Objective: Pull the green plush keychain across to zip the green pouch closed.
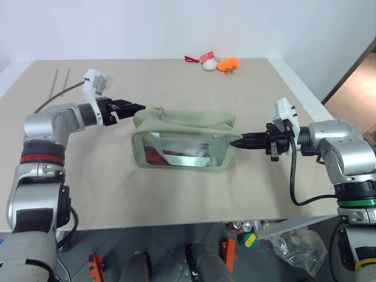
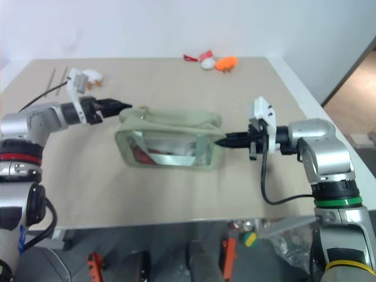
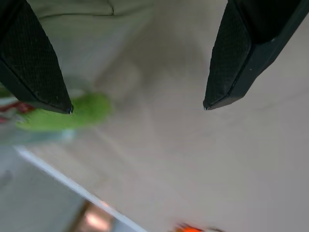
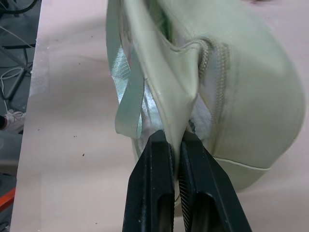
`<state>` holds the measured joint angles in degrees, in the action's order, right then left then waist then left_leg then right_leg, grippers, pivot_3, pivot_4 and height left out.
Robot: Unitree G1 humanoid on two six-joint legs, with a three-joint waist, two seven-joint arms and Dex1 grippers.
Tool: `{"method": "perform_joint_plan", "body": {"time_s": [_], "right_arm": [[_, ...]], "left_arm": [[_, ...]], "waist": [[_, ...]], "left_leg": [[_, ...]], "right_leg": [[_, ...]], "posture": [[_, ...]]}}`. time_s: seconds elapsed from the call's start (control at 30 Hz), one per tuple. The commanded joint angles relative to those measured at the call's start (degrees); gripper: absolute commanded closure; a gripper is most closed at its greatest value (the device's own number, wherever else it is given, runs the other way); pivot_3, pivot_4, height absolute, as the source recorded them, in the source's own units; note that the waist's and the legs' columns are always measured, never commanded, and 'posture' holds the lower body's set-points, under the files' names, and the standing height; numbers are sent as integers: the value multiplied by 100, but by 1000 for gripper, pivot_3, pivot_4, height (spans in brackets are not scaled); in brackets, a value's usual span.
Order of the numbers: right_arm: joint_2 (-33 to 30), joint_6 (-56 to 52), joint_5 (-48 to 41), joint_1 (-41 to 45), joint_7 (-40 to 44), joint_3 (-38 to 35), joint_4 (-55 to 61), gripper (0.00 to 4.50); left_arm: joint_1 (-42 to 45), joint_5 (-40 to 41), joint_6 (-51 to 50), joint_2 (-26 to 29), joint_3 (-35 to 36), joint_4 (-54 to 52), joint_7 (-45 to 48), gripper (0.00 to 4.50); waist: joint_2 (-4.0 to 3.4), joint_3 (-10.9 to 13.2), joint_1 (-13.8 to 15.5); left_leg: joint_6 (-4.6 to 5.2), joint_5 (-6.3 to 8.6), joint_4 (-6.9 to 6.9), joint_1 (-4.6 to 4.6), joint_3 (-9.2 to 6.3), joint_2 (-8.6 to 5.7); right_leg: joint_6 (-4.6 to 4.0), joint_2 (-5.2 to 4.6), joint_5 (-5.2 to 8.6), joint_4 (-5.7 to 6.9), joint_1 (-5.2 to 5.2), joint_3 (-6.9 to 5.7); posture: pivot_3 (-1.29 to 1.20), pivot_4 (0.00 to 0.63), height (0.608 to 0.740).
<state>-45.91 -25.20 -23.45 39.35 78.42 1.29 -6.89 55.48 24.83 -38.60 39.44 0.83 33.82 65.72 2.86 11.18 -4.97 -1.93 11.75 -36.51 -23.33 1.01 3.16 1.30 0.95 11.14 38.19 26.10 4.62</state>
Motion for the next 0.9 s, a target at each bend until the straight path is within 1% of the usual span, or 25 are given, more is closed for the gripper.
{"method": "perform_joint_plan", "body": {"time_s": [0.03, 0.13, 0.33, 0.4, 0.63, 0.77, 0.9], "right_arm": [[-68, 13, -101, 50, -42, -175, 175, 4481], [-27, 33, -75, 120, -59, -141, 105, 4481], [31, 81, -38, 177, -66, -81, 55, 4481], [34, 91, -36, 182, -61, -76, 44, 4481], [18, 56, -93, 148, -57, -109, 96, 4481], [0, 26, -108, 121, -73, -130, 124, 4481], [-19, 7, -104, 109, -89, -141, 134, 4481]], "left_arm": [[-333, 57, -108, 313, -177, -913, 638, 0], [-505, 18, -60, 446, -244, -1205, 894, 0], [-530, -111, 82, 494, -203, -1171, 907, 0], [-478, -122, 102, 454, -153, -1114, 862, 0], [-504, -425, 665, 170, -249, -1023, 603, 0], [-460, -336, 625, -47, -170, -1117, 533, 0], [-446, -265, 578, -89, -124, -1109, 637, 0]], "waist": [[0, 0, 2], [0, 0, 16], [0, 0, 16], [0, 0, 16], [0, 0, 22], [0, 0, 22], [0, 0, 16]], "left_leg": [[0, 0, -1, -1, 0, 0], [0, 0, -6, -1, 0, 0], [1, 0, -13, 1, 0, -3], [1, 0, -12, 1, -1, -3], [1, 0, -12, 0, -1, -3], [1, 0, -13, 1, -1, -3], [1, 0, -11, 0, -1, -3]], "right_leg": [[0, 0, 0, 0, 1, 0], [0, -1, 0, 0, -2, -1], [2, -1, -3, 0, -7, 1], [2, -1, -3, 0, -7, 0], [2, -2, -2, 0, -8, 1], [3, -2, -2, 0, -8, 1], [3, -1, -2, 0, -6, 2]], "posture": [[0, 150, 740], [0, 150, 740], [0, 150, 740], [0, 150, 740], [0, 150, 740], [0, 150, 740], [0, 150, 740]]}}
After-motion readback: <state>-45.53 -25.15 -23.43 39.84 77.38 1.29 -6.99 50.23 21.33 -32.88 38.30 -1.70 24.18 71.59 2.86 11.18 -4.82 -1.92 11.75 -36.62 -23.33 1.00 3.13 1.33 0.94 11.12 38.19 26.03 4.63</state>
